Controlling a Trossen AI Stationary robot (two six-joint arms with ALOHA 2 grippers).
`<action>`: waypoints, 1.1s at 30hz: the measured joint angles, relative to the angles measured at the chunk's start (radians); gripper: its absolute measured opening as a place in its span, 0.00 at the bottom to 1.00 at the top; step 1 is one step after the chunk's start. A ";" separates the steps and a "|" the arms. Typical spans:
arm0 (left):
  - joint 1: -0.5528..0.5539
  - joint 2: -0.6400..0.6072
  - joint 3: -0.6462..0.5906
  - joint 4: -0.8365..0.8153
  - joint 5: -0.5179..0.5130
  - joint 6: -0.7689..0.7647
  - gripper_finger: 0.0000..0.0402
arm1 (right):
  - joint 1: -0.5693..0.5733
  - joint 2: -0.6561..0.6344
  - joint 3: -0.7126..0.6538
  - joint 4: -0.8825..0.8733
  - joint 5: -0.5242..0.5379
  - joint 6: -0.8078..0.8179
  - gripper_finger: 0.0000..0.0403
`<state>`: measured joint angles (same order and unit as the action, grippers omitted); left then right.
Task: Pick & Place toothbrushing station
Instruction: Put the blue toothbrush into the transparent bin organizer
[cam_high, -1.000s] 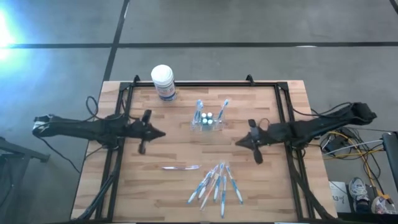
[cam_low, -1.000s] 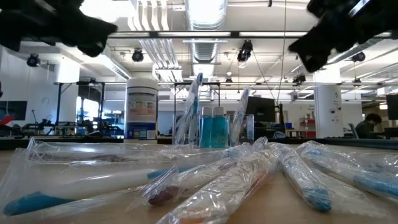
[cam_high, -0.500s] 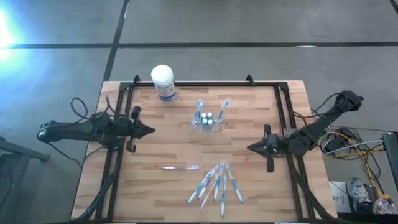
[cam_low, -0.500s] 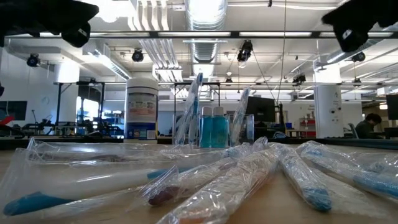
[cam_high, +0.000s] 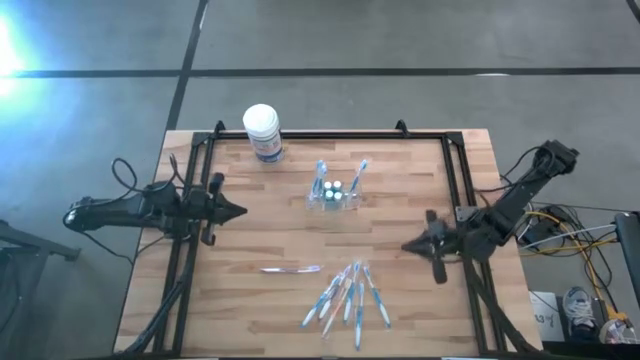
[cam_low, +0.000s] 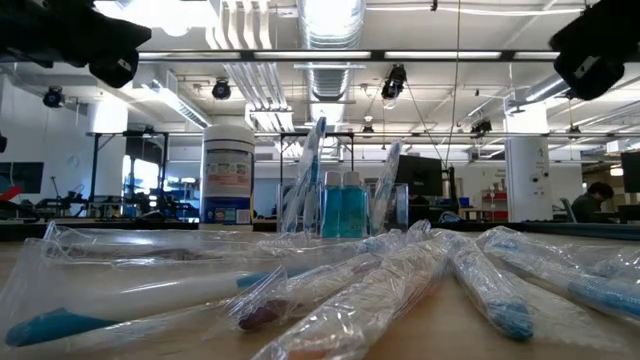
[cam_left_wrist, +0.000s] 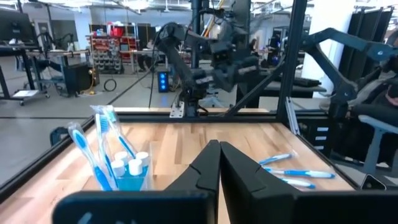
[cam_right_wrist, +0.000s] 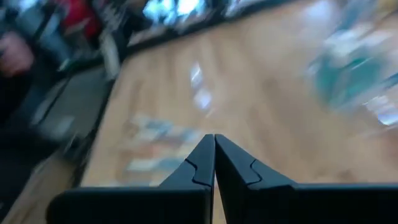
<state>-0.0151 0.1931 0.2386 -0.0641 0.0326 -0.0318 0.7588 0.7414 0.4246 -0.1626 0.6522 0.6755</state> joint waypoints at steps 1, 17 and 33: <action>0.000 0.000 0.000 0.001 0.000 0.000 0.04 | 0.001 0.037 0.016 -0.004 -0.035 0.019 0.02; 0.000 0.000 0.000 0.003 0.003 -0.055 0.03 | -0.041 0.733 0.518 -0.516 -0.316 0.640 0.09; 0.000 0.000 0.000 -0.012 0.064 -0.076 0.02 | -0.226 1.077 0.777 -0.639 -0.481 0.576 0.61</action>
<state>-0.0150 0.1932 0.2386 -0.0765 0.0963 -0.1073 0.5324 1.8182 1.2017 -0.8014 0.1713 1.2518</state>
